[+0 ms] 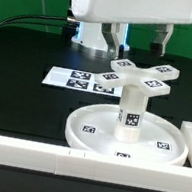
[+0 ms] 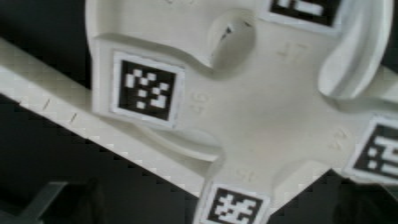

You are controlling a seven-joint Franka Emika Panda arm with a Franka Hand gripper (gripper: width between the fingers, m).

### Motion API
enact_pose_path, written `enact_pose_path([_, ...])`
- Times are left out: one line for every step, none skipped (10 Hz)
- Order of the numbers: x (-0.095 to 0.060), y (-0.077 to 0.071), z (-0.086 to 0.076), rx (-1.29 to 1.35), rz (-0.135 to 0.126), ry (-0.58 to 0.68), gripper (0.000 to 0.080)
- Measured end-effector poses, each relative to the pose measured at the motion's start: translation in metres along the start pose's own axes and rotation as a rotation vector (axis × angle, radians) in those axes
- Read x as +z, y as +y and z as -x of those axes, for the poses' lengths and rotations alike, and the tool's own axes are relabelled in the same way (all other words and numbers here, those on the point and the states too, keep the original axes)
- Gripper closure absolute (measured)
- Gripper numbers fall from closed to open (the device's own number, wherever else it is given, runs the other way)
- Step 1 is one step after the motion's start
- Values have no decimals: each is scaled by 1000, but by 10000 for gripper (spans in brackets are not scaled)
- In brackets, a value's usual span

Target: Assemble round table

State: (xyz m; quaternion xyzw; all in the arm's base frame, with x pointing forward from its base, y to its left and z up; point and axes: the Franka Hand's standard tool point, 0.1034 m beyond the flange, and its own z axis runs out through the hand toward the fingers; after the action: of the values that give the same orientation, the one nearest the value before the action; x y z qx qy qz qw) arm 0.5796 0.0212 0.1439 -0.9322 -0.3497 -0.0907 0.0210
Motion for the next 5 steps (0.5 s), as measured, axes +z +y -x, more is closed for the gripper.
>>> enact_pose_path([0,1,1,-54,4,-6,151])
enact_pose_path([0,1,2,-98,8,-13,151])
enact_pose_path([1,0,1,-222,11,-26,151])
enact_pose_path([2,-4,-1,-290,9,-30,151])
enact_pose_path([5,-11,-3,-286,2,-31,151])
